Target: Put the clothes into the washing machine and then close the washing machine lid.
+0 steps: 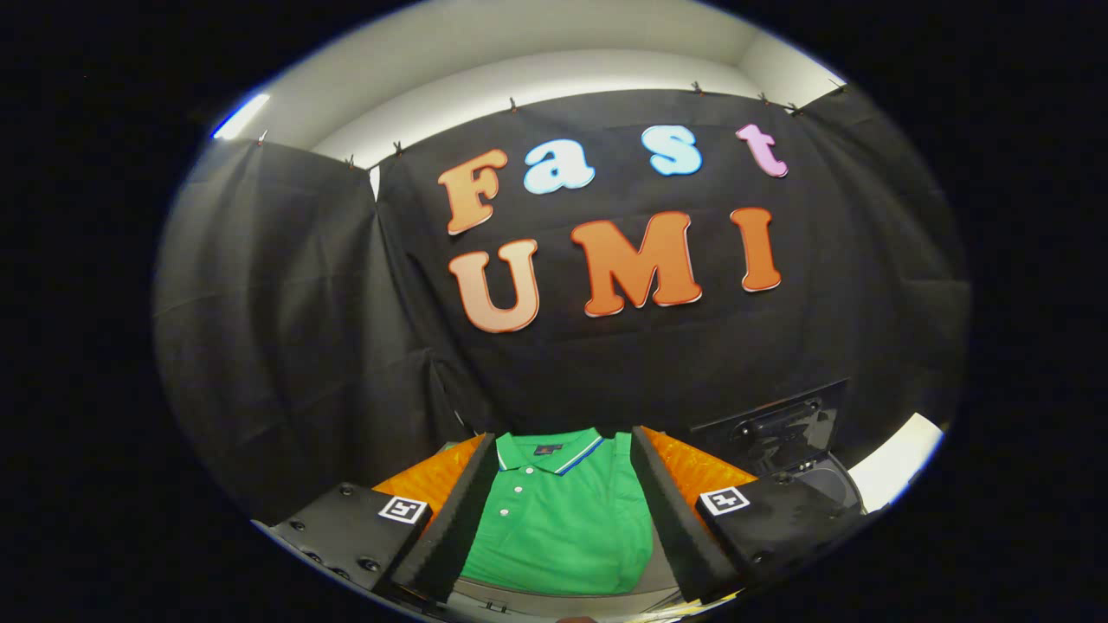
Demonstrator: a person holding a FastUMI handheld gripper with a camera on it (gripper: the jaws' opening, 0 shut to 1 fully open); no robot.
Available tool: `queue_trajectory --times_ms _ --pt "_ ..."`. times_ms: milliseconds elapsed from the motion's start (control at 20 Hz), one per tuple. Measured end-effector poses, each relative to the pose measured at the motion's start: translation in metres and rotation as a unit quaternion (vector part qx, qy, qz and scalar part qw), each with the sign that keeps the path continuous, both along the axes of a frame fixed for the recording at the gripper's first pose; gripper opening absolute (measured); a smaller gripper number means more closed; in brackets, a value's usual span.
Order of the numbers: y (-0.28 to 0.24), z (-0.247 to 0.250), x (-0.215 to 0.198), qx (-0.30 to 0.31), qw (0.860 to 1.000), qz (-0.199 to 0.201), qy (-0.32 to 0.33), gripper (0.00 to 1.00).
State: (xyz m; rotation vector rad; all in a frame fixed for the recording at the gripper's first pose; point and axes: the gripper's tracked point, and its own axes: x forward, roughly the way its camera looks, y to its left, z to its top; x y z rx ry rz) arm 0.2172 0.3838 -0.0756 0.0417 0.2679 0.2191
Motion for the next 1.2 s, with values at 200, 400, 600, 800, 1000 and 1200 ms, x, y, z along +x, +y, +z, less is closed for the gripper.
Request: queue_trajectory --times_ms 200,400,600,800,1000,1200 --pt "0.039 -0.052 0.023 -0.039 0.997 0.010 0.063 0.98" --pt "0.060 -0.096 0.034 -0.051 0.993 0.003 0.105 0.99" --pt "0.065 -0.138 0.039 -0.053 0.986 -0.004 0.157 0.99" --pt "0.062 -0.170 0.033 -0.065 0.978 -0.004 0.198 0.99" --pt "0.060 -0.171 0.035 -0.094 0.982 0.016 0.164 1.00" --pt "0.059 -0.169 0.033 -0.090 0.981 0.034 0.168 0.95"
